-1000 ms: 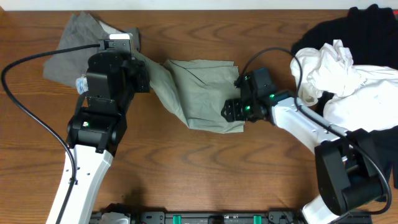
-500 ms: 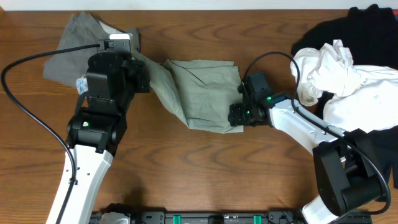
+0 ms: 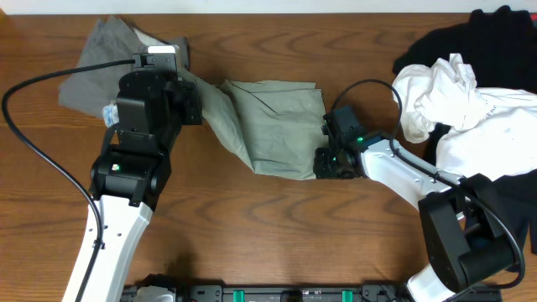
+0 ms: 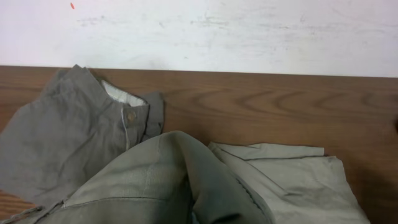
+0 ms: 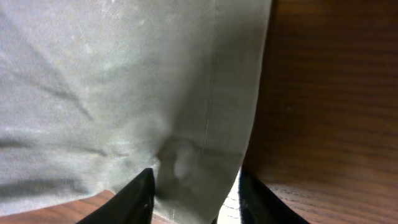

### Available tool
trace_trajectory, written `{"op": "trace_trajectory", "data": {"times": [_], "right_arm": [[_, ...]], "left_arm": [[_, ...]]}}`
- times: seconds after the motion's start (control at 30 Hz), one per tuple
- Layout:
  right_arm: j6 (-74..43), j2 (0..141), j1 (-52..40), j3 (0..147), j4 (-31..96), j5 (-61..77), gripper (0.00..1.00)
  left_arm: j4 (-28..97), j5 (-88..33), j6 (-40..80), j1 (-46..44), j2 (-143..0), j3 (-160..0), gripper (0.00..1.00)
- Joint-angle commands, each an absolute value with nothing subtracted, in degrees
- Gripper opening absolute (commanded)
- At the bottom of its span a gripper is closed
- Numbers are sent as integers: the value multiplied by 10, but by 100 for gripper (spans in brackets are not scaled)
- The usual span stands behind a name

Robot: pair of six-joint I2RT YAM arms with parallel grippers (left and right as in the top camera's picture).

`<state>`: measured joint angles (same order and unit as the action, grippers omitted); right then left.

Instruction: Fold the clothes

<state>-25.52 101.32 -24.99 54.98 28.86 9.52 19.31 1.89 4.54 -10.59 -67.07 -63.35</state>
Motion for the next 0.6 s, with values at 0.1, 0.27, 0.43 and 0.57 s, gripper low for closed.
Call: {"op": "trace_trajectory", "data": {"times": [0.1, 0.27, 0.43, 0.57], "right_arm": [[-274, 1014, -255, 544, 264, 96, 18], [-273, 1001, -237, 562, 278, 113, 1], [-253, 959, -199, 578, 299, 121, 1], [-246, 930, -178, 578, 311, 125, 1]], "left_arm": [[190, 15, 50, -103, -667, -641, 7], [190, 16, 50, -103, -665, -641, 7], [191, 16, 50, -103, -662, -641, 16], [200, 16, 50, -103, -661, -641, 39]]}}
